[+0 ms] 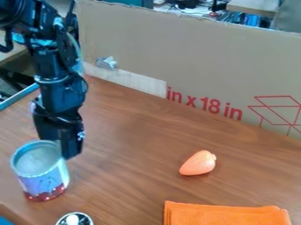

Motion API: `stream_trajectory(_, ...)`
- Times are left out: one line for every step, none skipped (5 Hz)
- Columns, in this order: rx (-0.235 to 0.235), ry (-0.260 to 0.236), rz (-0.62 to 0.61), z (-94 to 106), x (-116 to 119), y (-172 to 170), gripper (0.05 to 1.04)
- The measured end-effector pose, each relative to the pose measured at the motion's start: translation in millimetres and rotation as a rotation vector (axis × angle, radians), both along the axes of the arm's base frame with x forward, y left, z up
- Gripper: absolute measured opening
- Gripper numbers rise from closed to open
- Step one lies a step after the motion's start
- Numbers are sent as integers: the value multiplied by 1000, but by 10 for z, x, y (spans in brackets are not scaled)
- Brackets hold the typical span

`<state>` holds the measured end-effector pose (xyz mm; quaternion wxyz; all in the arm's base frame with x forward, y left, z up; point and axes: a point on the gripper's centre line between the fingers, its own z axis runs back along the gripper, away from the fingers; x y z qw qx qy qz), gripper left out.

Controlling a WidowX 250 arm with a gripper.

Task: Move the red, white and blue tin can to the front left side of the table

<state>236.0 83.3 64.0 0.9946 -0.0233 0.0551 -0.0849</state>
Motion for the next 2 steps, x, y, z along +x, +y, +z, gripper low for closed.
stream_trajectory(-20,12,-8,91,-4,-2,1002)
stream_trajectory(-35,-20,-94,471,120,17,1002)
